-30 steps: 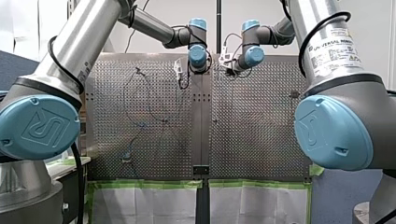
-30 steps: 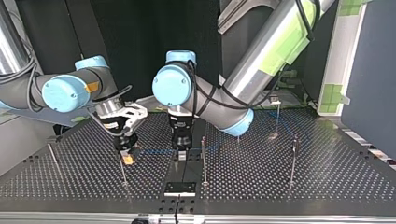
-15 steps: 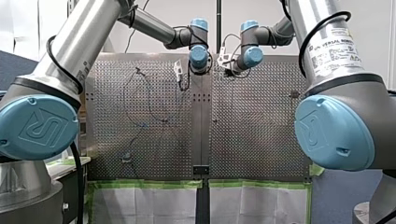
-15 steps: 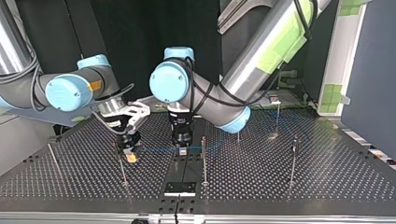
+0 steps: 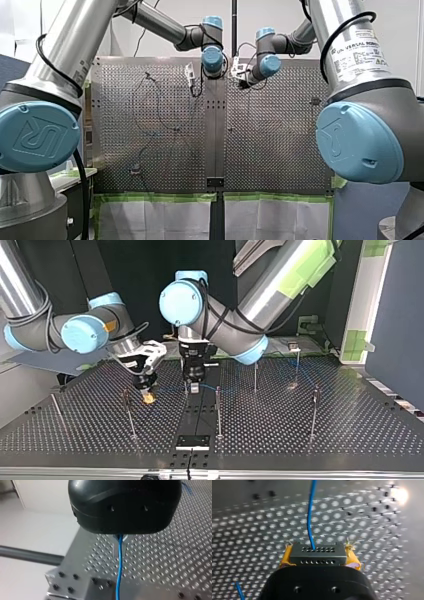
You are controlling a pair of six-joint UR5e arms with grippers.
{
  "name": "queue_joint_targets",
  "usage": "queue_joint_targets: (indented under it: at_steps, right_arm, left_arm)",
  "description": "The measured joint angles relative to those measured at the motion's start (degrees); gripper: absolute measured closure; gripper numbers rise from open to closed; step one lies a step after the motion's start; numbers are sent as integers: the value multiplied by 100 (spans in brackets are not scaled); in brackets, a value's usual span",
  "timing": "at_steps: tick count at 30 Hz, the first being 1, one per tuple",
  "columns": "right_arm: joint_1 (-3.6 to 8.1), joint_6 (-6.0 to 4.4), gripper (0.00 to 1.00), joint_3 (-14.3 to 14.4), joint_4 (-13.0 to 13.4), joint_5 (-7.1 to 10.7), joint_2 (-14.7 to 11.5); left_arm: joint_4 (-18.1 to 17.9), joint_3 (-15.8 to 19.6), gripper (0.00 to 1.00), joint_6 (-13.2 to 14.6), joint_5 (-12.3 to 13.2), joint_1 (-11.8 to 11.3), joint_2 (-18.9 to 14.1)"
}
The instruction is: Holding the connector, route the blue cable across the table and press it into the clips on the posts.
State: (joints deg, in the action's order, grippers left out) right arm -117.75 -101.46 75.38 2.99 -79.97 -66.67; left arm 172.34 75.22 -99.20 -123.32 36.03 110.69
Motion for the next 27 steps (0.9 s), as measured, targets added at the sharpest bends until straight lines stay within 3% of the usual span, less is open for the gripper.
queue_joint_targets:
  at_steps: [8, 16, 27]
  right_arm:
    - [-33, 67, 100, 403, 11, -41, 0]
    - [-14, 162, 100, 780, 16, -117, -11]
    - [3, 273, 100, 1322, 165, -329, -10]
  left_arm:
    - [-431, 436, 100, 9, 377, -42, 35]
    - [-819, 824, 100, -58, 437, -79, 363]
    - [-1336, 1341, 100, -90, 709, -119, 474]
